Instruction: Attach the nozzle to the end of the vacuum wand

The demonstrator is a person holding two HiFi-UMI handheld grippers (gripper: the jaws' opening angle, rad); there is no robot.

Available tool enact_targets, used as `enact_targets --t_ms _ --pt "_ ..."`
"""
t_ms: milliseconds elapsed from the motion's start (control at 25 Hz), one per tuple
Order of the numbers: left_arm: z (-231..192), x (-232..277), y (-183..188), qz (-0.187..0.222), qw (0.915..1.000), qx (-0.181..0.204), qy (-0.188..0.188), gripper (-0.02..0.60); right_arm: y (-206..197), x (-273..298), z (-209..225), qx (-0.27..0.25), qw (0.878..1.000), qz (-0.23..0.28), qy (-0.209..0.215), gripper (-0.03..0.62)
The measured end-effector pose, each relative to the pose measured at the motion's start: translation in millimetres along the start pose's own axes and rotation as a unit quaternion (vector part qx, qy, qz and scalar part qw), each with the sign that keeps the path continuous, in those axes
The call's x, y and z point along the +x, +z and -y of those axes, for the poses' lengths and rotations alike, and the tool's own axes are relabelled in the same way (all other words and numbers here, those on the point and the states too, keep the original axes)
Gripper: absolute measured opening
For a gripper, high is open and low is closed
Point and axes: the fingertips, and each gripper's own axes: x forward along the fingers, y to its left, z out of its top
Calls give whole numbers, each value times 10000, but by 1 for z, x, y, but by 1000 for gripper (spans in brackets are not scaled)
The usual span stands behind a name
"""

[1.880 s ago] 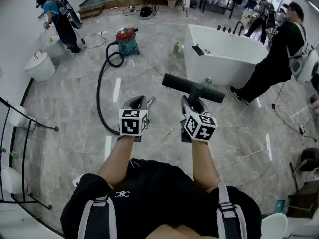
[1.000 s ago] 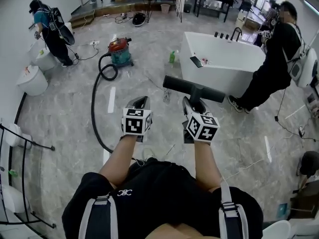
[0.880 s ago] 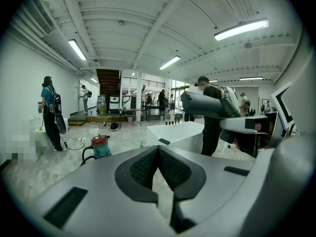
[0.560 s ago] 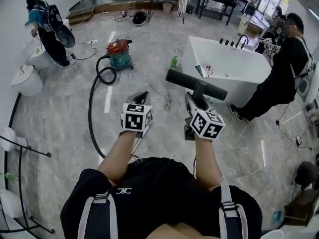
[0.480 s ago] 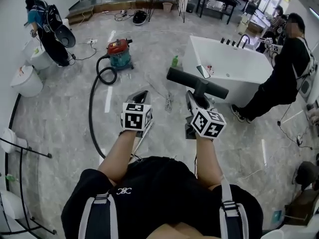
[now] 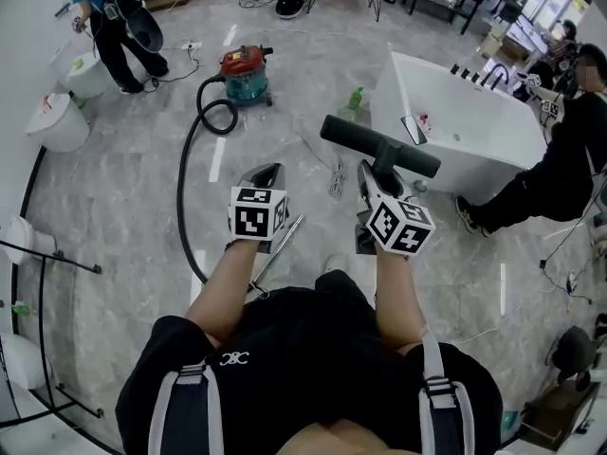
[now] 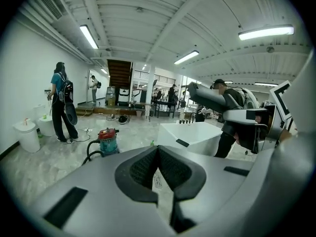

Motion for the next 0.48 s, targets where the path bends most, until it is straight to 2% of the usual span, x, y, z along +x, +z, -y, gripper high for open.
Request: enact_targets --t_ms 240,480 --pt "-33 32 2 -136 9993 -62 332 9 -1 62 12 34 9994 -213 258 196" --pt "-64 83 19 -82 9976 -49 689 9 7 140 30 -98 9974 -335 635 196"
